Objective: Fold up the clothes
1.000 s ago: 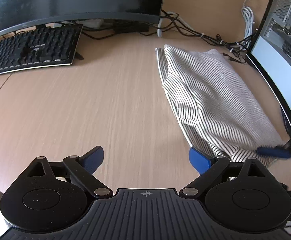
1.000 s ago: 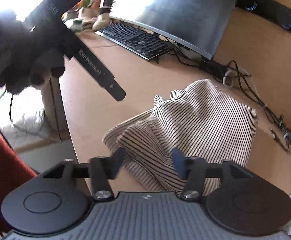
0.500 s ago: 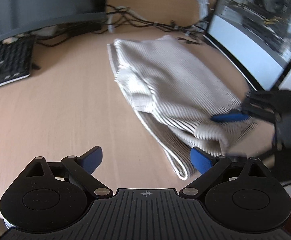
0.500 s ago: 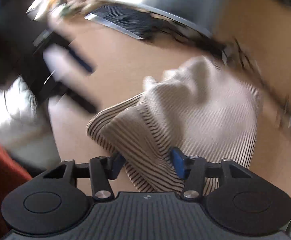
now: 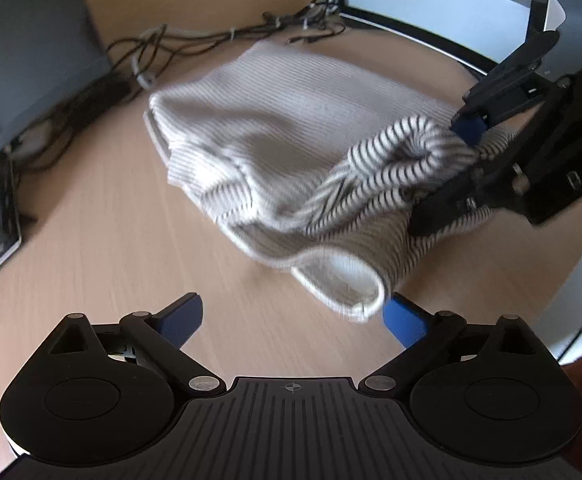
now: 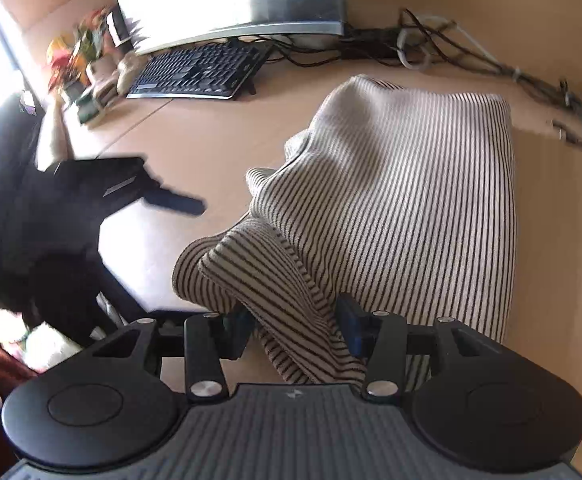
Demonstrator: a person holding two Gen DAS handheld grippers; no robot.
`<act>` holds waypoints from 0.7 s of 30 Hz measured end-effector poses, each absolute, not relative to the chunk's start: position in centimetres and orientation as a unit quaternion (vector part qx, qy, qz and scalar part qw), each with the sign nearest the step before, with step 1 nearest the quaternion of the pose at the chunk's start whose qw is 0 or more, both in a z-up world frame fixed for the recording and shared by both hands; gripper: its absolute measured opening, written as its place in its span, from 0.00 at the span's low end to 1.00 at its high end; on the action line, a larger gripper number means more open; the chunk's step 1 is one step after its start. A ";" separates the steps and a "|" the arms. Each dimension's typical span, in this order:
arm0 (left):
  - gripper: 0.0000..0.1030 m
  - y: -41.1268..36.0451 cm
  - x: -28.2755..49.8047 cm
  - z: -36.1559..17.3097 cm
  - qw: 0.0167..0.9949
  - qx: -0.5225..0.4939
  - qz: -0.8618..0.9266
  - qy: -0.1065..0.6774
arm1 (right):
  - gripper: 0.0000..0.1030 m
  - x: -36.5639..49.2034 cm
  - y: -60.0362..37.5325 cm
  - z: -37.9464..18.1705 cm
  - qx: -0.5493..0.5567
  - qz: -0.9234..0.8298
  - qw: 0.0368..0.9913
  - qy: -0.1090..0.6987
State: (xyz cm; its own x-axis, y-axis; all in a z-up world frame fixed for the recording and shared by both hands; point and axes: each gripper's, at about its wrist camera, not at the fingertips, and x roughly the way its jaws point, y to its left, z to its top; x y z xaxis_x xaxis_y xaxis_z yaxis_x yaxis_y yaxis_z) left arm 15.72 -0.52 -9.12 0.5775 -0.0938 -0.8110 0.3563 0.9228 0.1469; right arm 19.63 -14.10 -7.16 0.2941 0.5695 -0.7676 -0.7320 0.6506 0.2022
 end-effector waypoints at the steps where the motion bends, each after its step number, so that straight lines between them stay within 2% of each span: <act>1: 0.97 -0.6 16.1 -9.1 0.877 0.150 -0.127 0.440 | 0.44 19.1 -13.9 -7.0 -0.111 0.408 0.802 0.422; 4: 0.98 -0.4 17.2 -8.9 0.880 0.136 -0.117 0.440 | 0.56 17.7 -13.7 -6.5 -0.153 0.405 0.811 0.394; 5: 0.98 -0.2 17.4 -8.8 0.881 0.124 -0.114 0.442 | 0.64 17.2 -13.8 -6.4 -0.168 0.402 0.816 0.380; 6: 0.98 0.0 17.7 -8.6 0.881 0.106 -0.112 0.447 | 0.67 16.7 -13.9 -6.4 -0.183 0.399 0.820 0.367; 11: 0.97 1.8 19.2 -7.7 0.873 0.004 -0.117 0.473 | 0.78 14.5 -13.3 -7.8 -0.288 0.372 0.830 0.301; 13: 0.96 2.2 19.5 -7.4 0.868 -0.032 -0.121 0.480 | 0.78 14.2 -12.7 -8.8 -0.323 0.363 0.827 0.282; 16: 0.94 2.7 20.0 -7.2 0.861 -0.072 -0.129 0.486 | 0.78 15.9 -13.0 -8.6 -0.275 0.360 0.834 0.315; 17: 0.94 2.8 20.1 -7.2 0.860 -0.079 -0.131 0.487 | 0.72 16.4 -13.1 -8.5 -0.259 0.359 0.836 0.325; 18: 0.94 2.8 20.1 -7.1 0.860 -0.077 -0.133 0.487 | 0.59 17.0 -13.2 -8.4 -0.243 0.358 0.837 0.336; 21: 0.94 2.7 19.8 -6.9 0.863 -0.055 -0.138 0.482 | 0.56 18.6 -13.6 -8.2 -0.193 0.353 0.839 0.366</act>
